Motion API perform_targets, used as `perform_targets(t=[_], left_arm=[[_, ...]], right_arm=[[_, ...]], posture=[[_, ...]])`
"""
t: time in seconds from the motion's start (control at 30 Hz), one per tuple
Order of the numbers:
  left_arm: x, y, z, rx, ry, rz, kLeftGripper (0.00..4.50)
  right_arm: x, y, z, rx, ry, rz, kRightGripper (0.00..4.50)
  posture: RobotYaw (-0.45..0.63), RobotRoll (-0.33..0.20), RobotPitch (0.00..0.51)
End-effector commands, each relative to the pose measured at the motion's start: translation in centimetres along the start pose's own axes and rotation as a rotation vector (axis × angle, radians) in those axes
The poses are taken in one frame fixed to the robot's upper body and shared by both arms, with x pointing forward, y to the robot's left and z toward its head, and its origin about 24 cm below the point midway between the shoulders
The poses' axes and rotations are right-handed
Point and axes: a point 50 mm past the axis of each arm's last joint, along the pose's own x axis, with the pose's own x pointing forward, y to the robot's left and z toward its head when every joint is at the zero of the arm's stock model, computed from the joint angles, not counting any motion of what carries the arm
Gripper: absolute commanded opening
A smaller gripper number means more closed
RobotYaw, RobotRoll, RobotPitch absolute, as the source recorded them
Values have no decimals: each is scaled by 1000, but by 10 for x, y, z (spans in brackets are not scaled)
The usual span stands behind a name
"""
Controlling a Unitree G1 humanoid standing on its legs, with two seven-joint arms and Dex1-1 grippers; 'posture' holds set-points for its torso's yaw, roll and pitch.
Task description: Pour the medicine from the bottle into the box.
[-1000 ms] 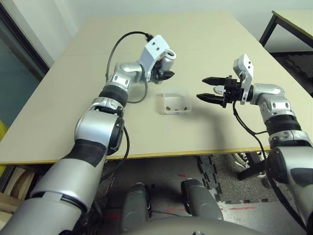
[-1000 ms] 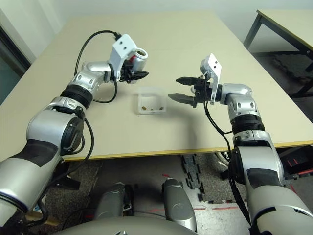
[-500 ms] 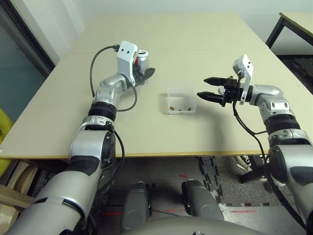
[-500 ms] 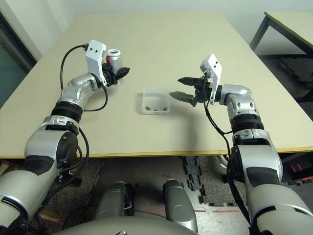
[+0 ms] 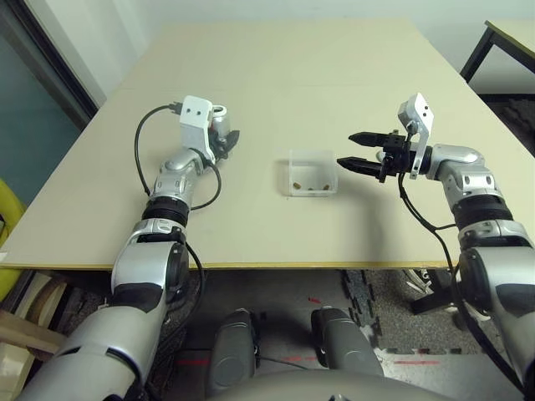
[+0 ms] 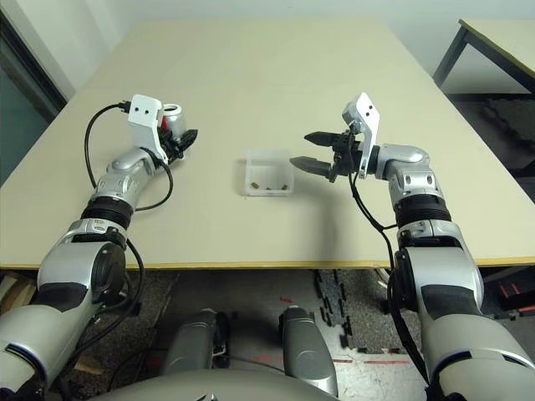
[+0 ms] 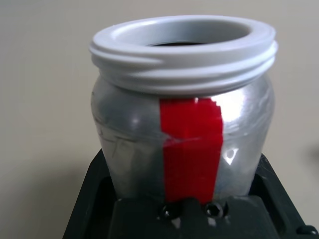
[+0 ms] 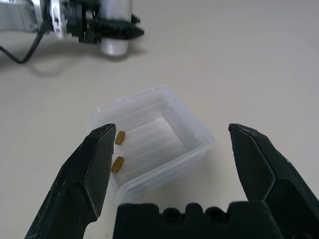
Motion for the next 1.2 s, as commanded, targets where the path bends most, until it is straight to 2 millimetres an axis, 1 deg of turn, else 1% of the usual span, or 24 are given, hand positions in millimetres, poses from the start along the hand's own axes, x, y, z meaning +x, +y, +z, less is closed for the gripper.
perform_targets(t=[0.03, 0.33, 0.37, 0.4, 0.43, 0.47, 0.5, 0.53, 0.8, 1.0, 1.1, 1.2], left_arm=[[-1, -1, -11, -6, 12, 16, 2667], [-2, -2, -19, 18, 25, 16, 2667], [-2, -2, -21, 20, 29, 17, 2900], [-2, -3, -23, 22, 33, 17, 2900], [-3, -3, -24, 24, 36, 16, 3498], [-3, -3, -25, 25, 39, 13, 3742], [-3, -4, -26, 26, 39, 10, 4168], [-4, -4, -27, 28, 38, 6, 4479], [-7, -8, -30, 40, 18, -34, 4479], [-12, -5, -30, 42, -1, -37, 4479], [-18, -5, -34, 45, -6, -55, 4479], [-29, -6, -41, 43, 3, -71, 4479]], right_arm=[[5, 0, 5, -22, 3, 17, 4500], [3, 2, 3, -23, 11, 23, 4500], [3, 2, 3, -23, 11, 23, 4500], [2, 2, 3, -23, 11, 22, 4500], [2, 2, 3, -23, 11, 22, 4500], [2, 2, 3, -23, 11, 21, 4500], [2, 2, 3, -23, 12, 21, 4500], [2, 2, 3, -23, 12, 20, 4500], [4, 1, 3, -19, 13, 18, 4500], [5, 1, 2, -18, 13, 19, 4500], [6, 1, 2, -19, 12, 18, 4500], [6, 1, 1, -17, 9, 14, 4500]], posture=[[-166, 0, 79], [-172, 0, 79], [-174, 0, 79], [-174, 0, 79], [-174, 0, 79], [-174, 0, 79], [-174, 0, 79], [-174, 0, 79], [-163, 0, 80], [-157, 0, 80], [-157, 0, 80], [-155, 0, 83]])
